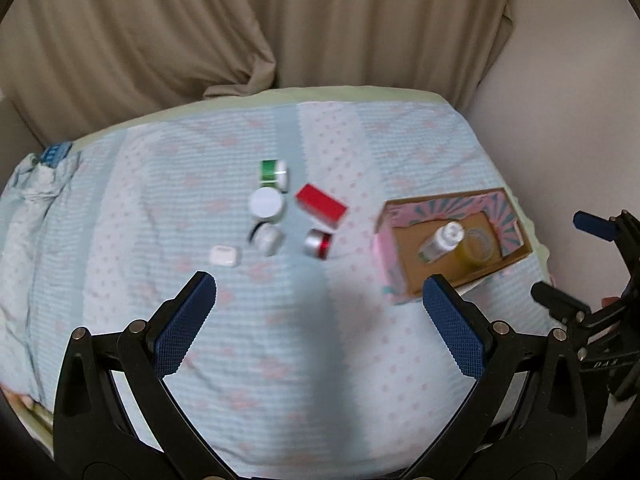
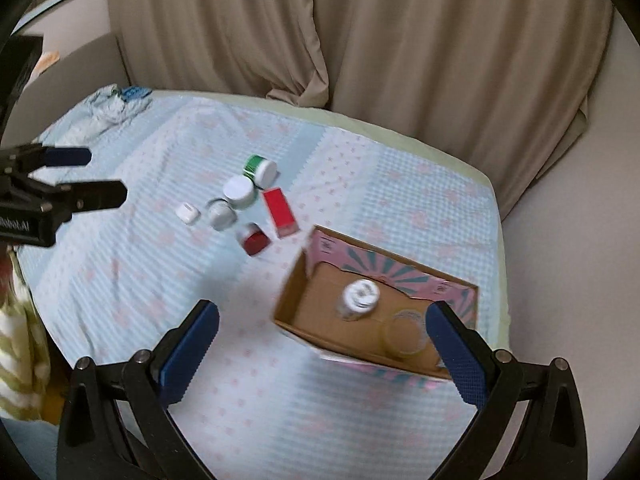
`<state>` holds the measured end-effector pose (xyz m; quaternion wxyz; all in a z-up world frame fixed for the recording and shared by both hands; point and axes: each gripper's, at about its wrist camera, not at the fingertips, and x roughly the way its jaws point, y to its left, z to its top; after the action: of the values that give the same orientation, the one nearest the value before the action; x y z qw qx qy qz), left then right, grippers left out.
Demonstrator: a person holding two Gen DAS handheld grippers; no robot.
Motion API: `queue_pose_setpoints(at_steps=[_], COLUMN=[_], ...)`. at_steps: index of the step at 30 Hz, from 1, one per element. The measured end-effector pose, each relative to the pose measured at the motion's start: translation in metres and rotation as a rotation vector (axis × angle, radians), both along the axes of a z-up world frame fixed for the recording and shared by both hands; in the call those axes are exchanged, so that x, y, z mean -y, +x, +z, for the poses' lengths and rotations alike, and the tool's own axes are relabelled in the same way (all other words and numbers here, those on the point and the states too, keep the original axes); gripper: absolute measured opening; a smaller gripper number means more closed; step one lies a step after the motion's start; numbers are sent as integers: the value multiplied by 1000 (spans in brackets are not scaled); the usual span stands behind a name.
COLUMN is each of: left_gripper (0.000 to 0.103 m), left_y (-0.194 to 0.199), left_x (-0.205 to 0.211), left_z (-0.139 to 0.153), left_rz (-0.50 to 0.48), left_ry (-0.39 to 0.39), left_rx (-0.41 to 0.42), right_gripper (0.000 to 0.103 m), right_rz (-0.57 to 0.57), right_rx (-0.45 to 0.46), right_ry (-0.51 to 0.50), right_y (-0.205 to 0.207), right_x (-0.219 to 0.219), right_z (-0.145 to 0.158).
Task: Organize rigid objects
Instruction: 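Withdraw both tools from the box back over the objects, then grasp the white jar with the left tool while the right tool grasps the silver-red cylinder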
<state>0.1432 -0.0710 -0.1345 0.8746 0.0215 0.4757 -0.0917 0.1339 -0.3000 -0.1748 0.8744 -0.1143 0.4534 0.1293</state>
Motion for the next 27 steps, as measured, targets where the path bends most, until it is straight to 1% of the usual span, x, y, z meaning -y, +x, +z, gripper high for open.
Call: queue_pose_setpoints(at_steps=[2,4,7,9,12,14,19,23,27], left_gripper=[103,103,103,103,103,103,103,103,103], left_y=[-2,0,7,16,35,51,98,143,184], left_x=[-26,-54,-88,-113,-142,-155,-177,-178,-170], left_z=[0,-2,-6,-11,-20,-26,-44,-61,-84], left_rz=[-6,-12,-24,-37,-53,-61,-79,-91,-120], left_ry=[8,15,-3,-16,-13,-13,-18,-16,2], left_rx=[-1,1,-7,-16,-33,-46,-74,-93,-122], right_gripper=[103,103,103,103,103,103,103,103,103], right_rz=[-36,-76,-139,-200,-288,-340,-450,-521,-562], right_rx=[-5,-12,-27,-41,-55,-72,-135,-180,-214], right_ry=[-2,18,49,68,103,115,141,142,147], right_y=[-4,-7,-4,-1,7,15,41,65,88], right_x=[-23,-46,-72,-89,-114,-130,-157,-171,-179], right_z=[2,3,1,-1,-7,-12,-32,-52,-72])
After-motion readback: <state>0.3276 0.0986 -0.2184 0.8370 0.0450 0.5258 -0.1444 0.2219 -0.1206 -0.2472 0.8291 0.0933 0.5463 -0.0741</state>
